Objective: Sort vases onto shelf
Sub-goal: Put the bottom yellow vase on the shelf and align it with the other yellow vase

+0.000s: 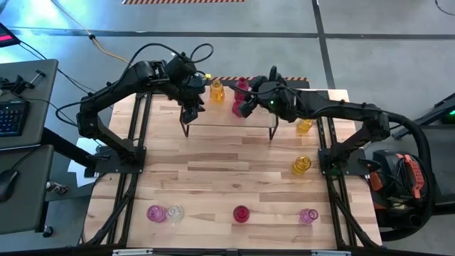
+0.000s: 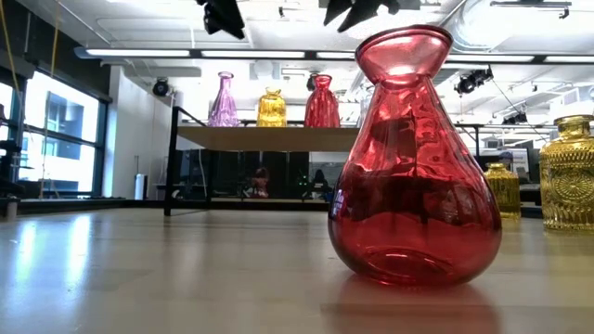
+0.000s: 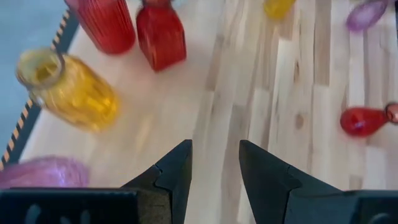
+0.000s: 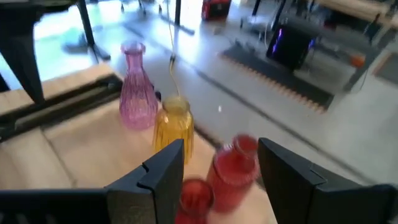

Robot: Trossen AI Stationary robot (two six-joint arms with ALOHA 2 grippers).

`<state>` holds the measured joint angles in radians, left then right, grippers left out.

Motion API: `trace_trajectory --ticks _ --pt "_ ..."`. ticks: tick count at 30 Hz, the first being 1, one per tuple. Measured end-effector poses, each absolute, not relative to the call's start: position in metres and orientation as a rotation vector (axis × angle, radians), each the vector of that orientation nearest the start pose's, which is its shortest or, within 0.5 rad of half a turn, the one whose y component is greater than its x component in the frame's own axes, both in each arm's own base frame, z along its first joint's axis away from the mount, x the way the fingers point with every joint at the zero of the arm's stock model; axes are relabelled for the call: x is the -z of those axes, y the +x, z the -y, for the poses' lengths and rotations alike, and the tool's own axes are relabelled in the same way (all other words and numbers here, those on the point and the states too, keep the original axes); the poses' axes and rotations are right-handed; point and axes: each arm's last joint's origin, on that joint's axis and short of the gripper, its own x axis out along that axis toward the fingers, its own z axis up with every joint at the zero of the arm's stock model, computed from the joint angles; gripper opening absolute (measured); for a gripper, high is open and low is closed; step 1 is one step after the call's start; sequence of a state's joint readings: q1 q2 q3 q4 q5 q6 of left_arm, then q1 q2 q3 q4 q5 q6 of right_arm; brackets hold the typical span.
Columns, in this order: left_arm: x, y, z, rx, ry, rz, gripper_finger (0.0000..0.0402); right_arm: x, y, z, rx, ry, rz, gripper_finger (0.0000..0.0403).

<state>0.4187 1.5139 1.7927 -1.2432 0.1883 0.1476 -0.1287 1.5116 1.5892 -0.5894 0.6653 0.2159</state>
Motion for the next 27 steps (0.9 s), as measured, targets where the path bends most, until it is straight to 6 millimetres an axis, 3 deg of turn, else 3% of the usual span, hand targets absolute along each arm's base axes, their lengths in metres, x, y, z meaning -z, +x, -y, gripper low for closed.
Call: trace_trajectory --ticks 5,11,18,27 --pt "-0.410 0.252 -0.106 -0.130 -0.160 -0.991 0.0125 -0.410 0.299 0.054 0.780 0.183 -0.582 0.0185" --pt "-0.408 0.246 -0.103 -0.118 -0.172 -1.051 0.0125 -0.398 0.278 0.045 0.806 0.337 -0.806 0.0185" --pt "-0.411 0.228 -0.095 -0.116 -0.171 -1.044 0.0125 -0.390 0.267 0.021 0.801 0.455 -0.941 0.0185" --pt "-0.391 0.201 -0.083 -0.157 -0.214 -0.976 0.0125 -0.384 0.251 -0.013 0.822 0.579 -1.089 0.0185"
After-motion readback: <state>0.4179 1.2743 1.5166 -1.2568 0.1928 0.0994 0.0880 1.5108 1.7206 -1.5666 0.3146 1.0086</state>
